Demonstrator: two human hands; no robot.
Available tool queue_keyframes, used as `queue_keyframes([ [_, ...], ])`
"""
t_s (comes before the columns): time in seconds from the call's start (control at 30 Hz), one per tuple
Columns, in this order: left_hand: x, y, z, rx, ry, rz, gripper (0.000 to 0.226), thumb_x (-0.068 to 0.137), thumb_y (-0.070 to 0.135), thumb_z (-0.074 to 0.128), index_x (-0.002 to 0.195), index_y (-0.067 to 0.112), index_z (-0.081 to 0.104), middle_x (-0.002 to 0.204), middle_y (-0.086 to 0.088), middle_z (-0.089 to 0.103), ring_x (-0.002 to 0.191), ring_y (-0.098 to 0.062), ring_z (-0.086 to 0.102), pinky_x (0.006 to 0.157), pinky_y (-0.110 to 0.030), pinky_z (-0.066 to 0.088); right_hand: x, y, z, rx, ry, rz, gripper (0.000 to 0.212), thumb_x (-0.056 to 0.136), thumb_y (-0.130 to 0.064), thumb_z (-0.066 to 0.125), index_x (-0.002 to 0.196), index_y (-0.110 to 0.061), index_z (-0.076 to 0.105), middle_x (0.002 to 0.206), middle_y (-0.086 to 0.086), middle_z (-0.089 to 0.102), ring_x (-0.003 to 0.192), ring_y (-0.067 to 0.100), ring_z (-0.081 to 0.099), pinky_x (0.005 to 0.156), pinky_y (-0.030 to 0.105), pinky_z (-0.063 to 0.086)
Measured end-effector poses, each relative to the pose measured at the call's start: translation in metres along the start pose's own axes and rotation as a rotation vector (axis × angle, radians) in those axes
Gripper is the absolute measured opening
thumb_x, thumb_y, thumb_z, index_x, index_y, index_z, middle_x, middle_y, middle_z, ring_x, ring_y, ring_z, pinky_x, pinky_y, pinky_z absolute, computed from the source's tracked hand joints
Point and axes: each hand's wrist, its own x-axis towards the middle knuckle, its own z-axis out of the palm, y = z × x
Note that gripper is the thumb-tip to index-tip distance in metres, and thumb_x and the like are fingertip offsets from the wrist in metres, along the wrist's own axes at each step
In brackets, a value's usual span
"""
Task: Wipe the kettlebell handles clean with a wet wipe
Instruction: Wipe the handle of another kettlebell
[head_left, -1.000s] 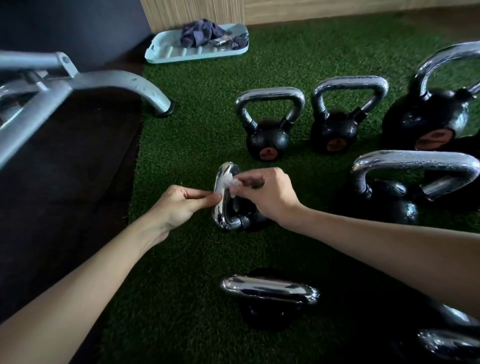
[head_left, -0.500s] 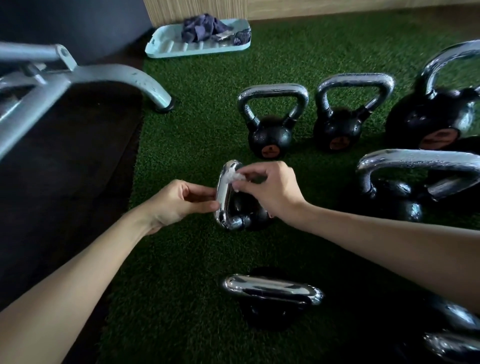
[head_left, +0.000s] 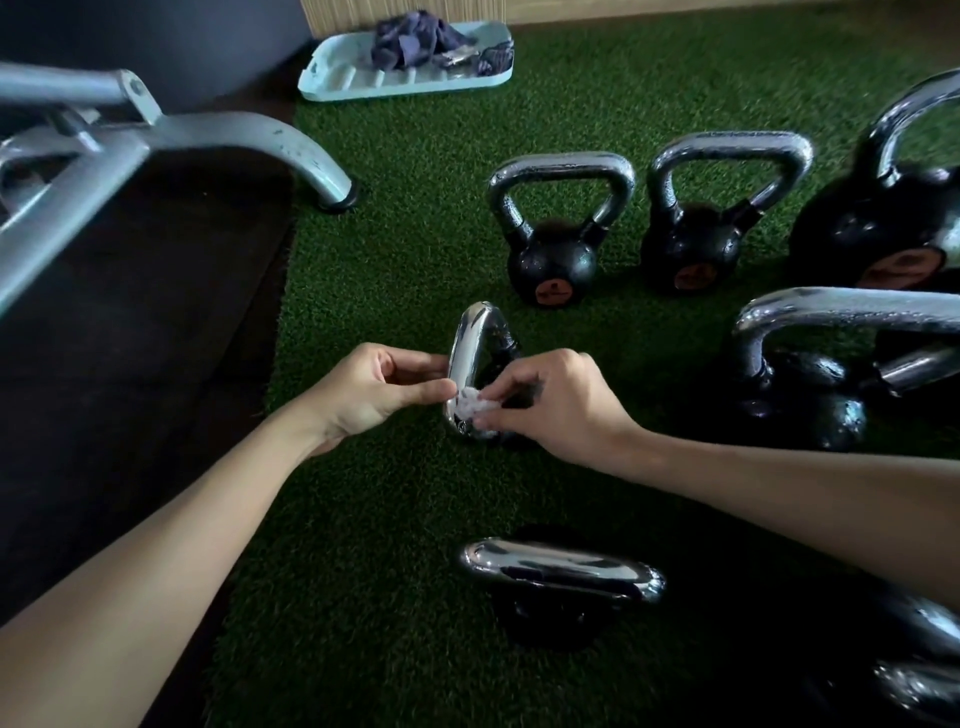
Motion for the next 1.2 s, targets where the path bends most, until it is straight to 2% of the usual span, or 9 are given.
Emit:
queue_keyframes([
  [0.17,0.0,0.006,-0.001,0.014,0.007,0.001,0.041,0.08,0.022,0.077,0.12,0.018,0.072,0.117,0.009,0.074,0.118,0.0,0.064,0.096,-0.007,0.045,-0.006,0.022,0.003,-0.255,-0.11,-0.022,0.019,0.07,-0.036,0.09,0.085,-0.032,0.08,0.081,-0.016,0.072,0.068,-0.005,0.058,0.07,0.031,0.054],
  [0.43,0.003,0.034,0.006,0.237,0.067,-0.074,0.032,0.083,0.029,0.081,0.114,0.022,0.077,0.097,0.023,0.075,0.097,0.006,0.067,0.108,-0.024,0.042,-0.009,0.02,-0.006,-0.372,-0.136,-0.066,0.014,0.078,-0.031,0.082,0.092,-0.03,0.079,0.091,-0.012,0.073,0.077,0.001,0.056,0.072,0.034,0.054],
  [0.5,0.007,0.044,0.015,0.379,0.176,-0.12,0.034,0.075,0.042,0.085,0.104,0.026,0.079,0.089,0.025,0.069,0.087,0.004,0.061,0.094,-0.023,0.046,-0.008,0.024,-0.015,-0.422,-0.153,-0.005,0.016,0.078,-0.032,0.081,0.094,-0.031,0.08,0.092,-0.011,0.074,0.083,0.006,0.063,0.074,0.033,0.055],
  [0.6,0.015,0.064,0.034,0.695,0.209,-0.11,0.035,0.07,0.053,0.086,0.082,0.021,0.076,0.067,0.016,0.063,0.067,-0.008,0.059,0.06,-0.027,0.045,-0.006,0.026,-0.041,-0.292,0.059,0.13,0.013,0.075,-0.035,0.085,0.086,-0.031,0.08,0.08,-0.015,0.075,0.076,-0.003,0.067,0.071,0.025,0.057],
  [0.73,0.027,0.095,0.037,0.881,0.108,-0.087,0.033,0.071,0.047,0.088,0.099,0.031,0.079,0.092,0.009,0.077,0.079,-0.009,0.068,0.071,-0.03,0.057,-0.007,0.02,-0.079,-0.116,0.297,0.268,0.011,0.072,-0.03,0.089,0.077,-0.029,0.079,0.072,-0.017,0.072,0.072,-0.007,0.066,0.061,0.006,0.044],
  [0.83,0.039,0.111,0.026,1.012,-0.065,-0.024,0.052,0.071,0.039,0.09,0.12,0.041,0.072,0.112,0.011,0.074,0.076,-0.002,0.065,0.068,-0.025,0.055,-0.016,0.008,-0.095,-0.048,0.368,0.277,0.012,0.073,-0.032,0.089,0.077,-0.03,0.077,0.075,-0.016,0.073,0.076,-0.005,0.066,0.06,0.005,0.041],
  [0.93,0.048,0.123,0.019,1.079,-0.215,0.016,0.055,0.07,0.026,0.092,0.117,0.045,0.072,0.107,0.016,0.073,0.058,0.008,0.055,0.054,-0.015,0.042,-0.021,-0.003,-0.107,-0.034,0.41,0.244,0.012,0.075,-0.036,0.087,0.079,-0.032,0.077,0.078,-0.015,0.073,0.077,-0.003,0.066,0.059,0.008,0.041],
  [1.07,0.051,0.13,0.027,1.221,-0.182,0.135,0.046,0.079,0.015,0.084,0.107,0.05,0.074,0.088,0.021,0.063,0.071,-0.001,0.059,0.061,-0.027,0.047,-0.023,-0.004,-0.114,0.046,0.372,0.3,0.013,0.073,-0.032,0.089,0.074,-0.029,0.077,0.076,-0.005,0.074,0.067,0.006,0.064,0.054,0.01,0.042],
  [1.2,0.044,0.132,0.037,1.437,-0.153,0.29,0.044,0.086,0.019,0.075,0.116,0.052,0.07,0.079,0.02,0.048,0.089,-0.012,0.059,0.079,-0.029,0.047,-0.024,0.002,-0.114,0.098,0.28,0.419,0.015,0.073,-0.03,0.091,0.077,-0.025,0.077,0.072,-0.006,0.072,0.064,0.002,0.058,0.052,0.011,0.044],
])
